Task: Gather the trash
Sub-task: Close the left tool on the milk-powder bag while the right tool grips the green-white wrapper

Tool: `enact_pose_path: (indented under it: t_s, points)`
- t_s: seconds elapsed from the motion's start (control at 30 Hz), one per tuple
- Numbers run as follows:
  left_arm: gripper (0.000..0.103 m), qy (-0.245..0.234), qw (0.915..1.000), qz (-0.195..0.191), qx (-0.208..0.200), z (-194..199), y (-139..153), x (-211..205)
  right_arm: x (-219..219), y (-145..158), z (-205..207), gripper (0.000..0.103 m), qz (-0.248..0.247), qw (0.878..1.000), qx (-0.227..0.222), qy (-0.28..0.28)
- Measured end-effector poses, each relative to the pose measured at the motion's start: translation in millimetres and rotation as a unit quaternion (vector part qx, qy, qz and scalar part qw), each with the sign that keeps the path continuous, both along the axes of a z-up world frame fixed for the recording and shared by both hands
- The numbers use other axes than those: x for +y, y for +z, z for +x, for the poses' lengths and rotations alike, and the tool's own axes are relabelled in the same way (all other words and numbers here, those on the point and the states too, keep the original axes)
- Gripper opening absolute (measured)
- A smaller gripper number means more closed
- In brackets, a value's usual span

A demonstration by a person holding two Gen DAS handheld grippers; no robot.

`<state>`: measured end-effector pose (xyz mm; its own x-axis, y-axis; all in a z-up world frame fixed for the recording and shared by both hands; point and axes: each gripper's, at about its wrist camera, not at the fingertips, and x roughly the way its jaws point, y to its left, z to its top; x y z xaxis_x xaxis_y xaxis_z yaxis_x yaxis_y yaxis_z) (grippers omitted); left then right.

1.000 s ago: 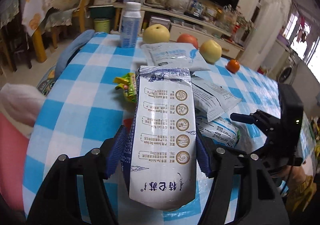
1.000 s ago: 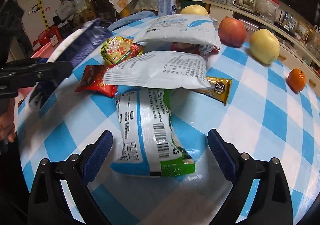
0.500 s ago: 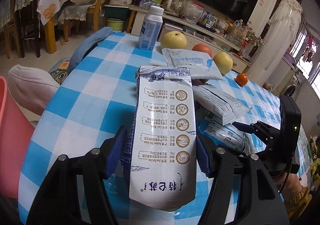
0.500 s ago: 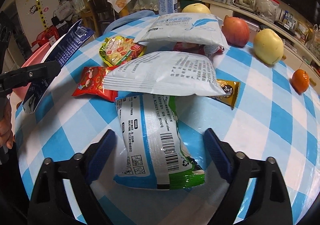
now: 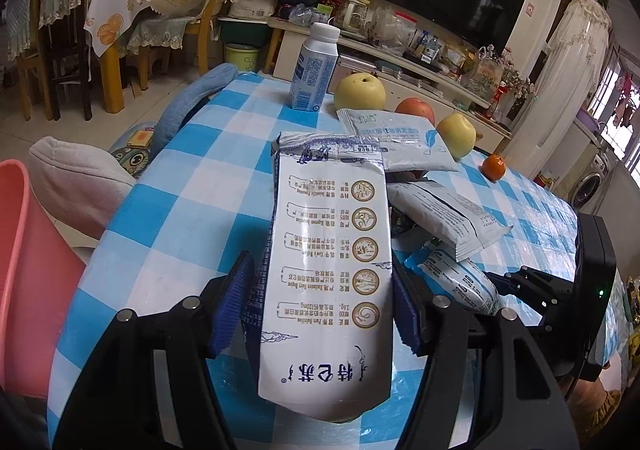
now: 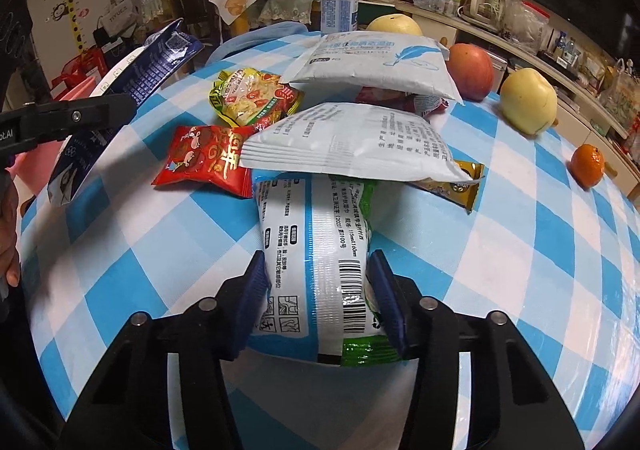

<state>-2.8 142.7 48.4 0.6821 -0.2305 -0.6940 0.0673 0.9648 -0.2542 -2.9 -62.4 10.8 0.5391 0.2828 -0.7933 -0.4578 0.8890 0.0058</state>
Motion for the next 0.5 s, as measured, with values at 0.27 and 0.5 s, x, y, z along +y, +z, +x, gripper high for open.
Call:
enact_pose_path:
  t_s: [0.27, 0.5]
  points:
    - [0.065, 0.002, 1.0, -0.004, -0.008, -3.1, 6.0, 3.2, 3.4, 4.4, -15.6, 0.045, 0.028, 0.999, 0.011, -0.036]
    - [0.065, 0.016, 0.9996, -0.016, -0.017, -7.5, 13.7, 16.0, 17.6, 9.9, -38.6, 0.043, 0.043, 0.998, 0.018, -0.047]
